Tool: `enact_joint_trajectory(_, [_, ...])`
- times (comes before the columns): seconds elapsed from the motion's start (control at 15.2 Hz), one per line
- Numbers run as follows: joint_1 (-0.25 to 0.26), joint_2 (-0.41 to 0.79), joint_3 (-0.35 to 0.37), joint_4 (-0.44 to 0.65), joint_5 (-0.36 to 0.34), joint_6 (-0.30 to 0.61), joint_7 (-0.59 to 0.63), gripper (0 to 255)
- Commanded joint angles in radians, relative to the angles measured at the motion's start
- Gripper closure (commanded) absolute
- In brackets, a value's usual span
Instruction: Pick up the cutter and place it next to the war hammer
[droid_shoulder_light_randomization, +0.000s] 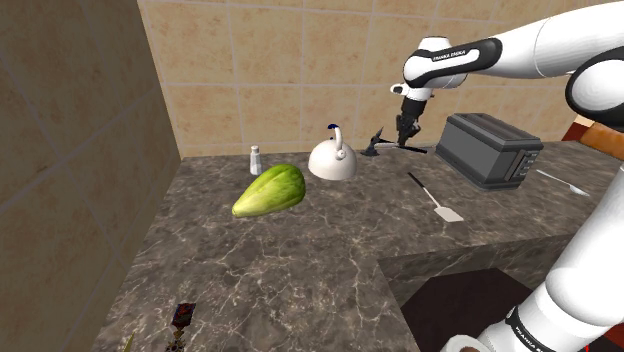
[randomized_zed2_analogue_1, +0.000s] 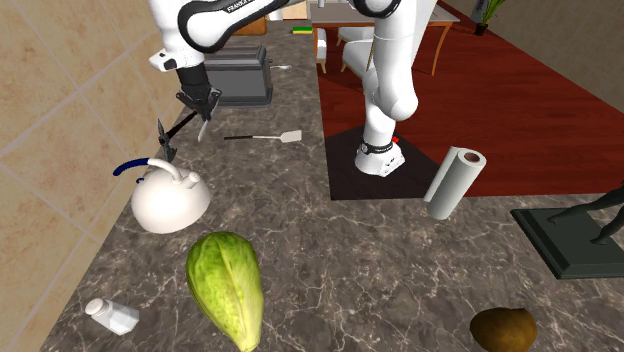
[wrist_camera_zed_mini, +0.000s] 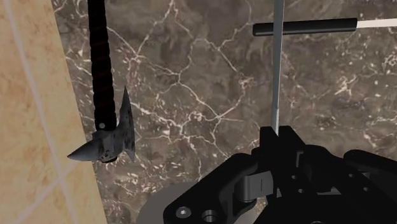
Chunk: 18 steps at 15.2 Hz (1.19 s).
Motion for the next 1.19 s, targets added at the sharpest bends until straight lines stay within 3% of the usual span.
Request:
enact_joint_trajectory(0.0, [0.000, 0.001, 0.000, -0.024, 0.001, 0.026, -0.002, 255])
enact_joint_trajectory(1.12, [-0.002, 0.080, 0.005, -0.160, 0.022, 0.239, -0.024, 255])
